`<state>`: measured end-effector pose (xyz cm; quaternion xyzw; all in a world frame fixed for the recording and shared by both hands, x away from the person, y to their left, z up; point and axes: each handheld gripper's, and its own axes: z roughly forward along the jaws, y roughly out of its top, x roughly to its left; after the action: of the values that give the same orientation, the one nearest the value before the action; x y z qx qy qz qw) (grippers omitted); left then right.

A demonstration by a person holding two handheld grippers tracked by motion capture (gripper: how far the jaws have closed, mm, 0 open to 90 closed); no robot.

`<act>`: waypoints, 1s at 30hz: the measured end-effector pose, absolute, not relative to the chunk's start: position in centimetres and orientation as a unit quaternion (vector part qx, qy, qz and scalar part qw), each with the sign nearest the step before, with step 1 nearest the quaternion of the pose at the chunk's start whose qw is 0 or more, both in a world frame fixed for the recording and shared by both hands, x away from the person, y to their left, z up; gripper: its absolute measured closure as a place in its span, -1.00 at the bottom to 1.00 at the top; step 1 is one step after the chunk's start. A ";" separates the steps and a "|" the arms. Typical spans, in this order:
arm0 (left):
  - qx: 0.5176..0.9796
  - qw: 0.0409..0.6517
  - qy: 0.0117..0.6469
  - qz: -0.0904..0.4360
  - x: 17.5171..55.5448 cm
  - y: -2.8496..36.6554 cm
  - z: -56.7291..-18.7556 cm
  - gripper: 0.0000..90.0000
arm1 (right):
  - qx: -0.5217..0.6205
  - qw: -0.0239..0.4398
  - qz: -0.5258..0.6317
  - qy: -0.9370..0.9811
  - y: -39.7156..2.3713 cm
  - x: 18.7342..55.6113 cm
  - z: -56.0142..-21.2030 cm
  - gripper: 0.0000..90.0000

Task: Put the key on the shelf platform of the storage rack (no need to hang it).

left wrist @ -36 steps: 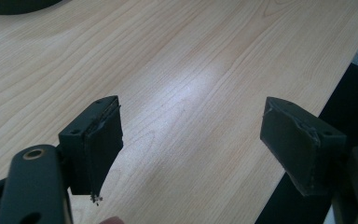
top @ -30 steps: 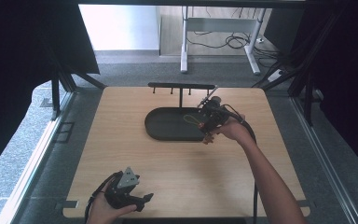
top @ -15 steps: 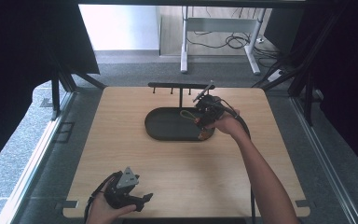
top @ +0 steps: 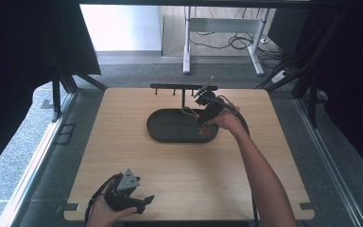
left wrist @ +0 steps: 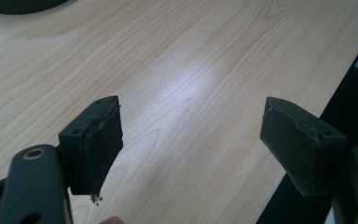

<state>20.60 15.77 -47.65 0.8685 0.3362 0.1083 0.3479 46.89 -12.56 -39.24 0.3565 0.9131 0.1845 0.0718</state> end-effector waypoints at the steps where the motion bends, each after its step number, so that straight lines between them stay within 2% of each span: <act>1: 0.868 0.348 0.336 0.108 20.6 15.8 -47.6 -0.52 | 0.357 0.071 0.187 0.912 -12.5 47.0 -39.3 0.48; 20: 0.867 0.350 0.338 0.107 20.7 16.0 -47.7 -0.52 | 0.367 0.077 0.179 0.910 -12.1 48.9 -40.8 0.48; 30: 0.868 0.349 0.338 0.106 20.7 16.0 -47.8 -0.52 | 0.368 0.077 0.174 0.910 -12.2 48.9 -42.9 0.47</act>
<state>20.73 15.96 -47.78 0.8677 0.3378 0.1058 0.3491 48.91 -12.18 -42.87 0.3676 0.9103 0.1745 0.0765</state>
